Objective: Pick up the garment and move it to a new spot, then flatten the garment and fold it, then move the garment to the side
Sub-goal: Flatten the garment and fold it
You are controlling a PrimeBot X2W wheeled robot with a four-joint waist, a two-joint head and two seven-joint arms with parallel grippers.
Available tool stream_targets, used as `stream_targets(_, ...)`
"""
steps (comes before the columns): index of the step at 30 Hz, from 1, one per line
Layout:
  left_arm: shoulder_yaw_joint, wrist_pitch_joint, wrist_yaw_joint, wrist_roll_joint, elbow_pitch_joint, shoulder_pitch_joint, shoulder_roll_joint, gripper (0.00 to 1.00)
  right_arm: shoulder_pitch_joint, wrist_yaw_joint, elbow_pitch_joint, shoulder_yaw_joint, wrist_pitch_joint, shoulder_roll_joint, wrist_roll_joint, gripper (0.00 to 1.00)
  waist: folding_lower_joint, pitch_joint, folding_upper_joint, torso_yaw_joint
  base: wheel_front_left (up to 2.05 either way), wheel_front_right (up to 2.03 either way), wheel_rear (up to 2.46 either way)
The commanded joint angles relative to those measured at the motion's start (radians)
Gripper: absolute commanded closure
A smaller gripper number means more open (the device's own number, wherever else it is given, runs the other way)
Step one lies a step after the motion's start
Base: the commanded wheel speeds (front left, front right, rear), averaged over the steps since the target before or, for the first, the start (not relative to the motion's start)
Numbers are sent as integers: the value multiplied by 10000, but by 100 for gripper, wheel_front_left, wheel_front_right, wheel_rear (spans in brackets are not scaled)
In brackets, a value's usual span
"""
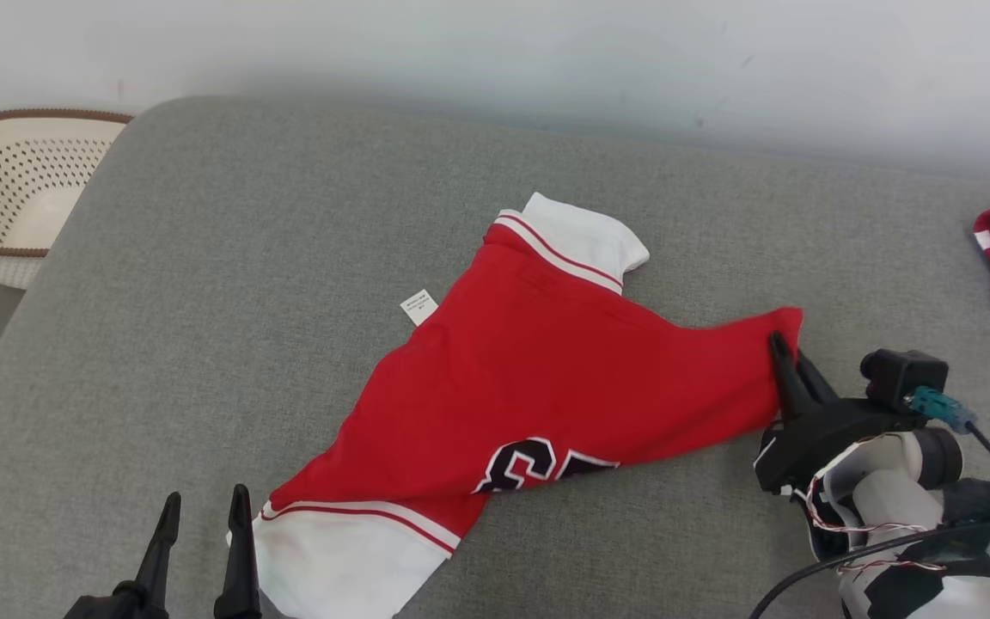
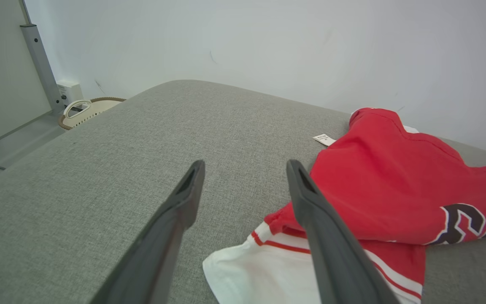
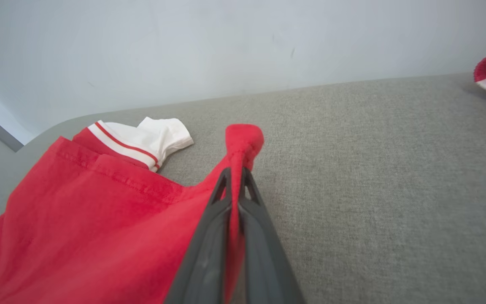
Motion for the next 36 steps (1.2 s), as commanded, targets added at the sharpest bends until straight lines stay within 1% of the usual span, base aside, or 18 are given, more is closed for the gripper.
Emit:
stream_targets(1, 21, -52, -4, 40, 33, 94, -8, 0, 230, -7, -304, -53, -17, -133, 76, 100, -1, -112, 0, -79, 0, 0, 0)
stream_targets(3, 53, -52, -1, 38, 56, 161, -8, 0, 393, -7, -1019, -151, -17, -164, 200, 100, -1, -225, 0, -153, 0, 0, 0)
stream_targets(7, 91, -52, -12, 36, 84, 273, -11, 0, 794, -7, -2198, -313, -18, -441, 79, 100, -1, -418, 0, -295, 0, 0, 0)
stream_targets(13, 134, -52, 26, -39, 96, 431, -11, 0, 1374, -7, -3658, -699, -19, -718, -132, 100, -1, -560, 0, -541, 0, 0, 0)
stream_targets(17, 113, -52, 34, -55, 112, 466, -11, 0, 1750, -7, -4371, -958, -18, -865, -234, 100, -1, -617, 0, -670, 0, 0, 0)
stream_targets(20, 49, -52, 40, -88, 129, 447, -10, 0, 1949, -7, -4575, -1017, -18, -930, -287, 100, -1, -642, 0, -732, 0, 0, 0)
stream_targets(25, -67, -52, 96, -140, 131, 431, -11, 0, 2149, -7, -4517, -1107, -20, -1018, -382, 100, -1, -648, 0, -733, 0, 0, 0)
stream_targets(36, -32, -52, 102, -179, 138, 472, -11, 0, 2568, -7, -4572, -2368, -20, -1369, -920, 100, -1, -622, 0, -647, 0, 0, 0)
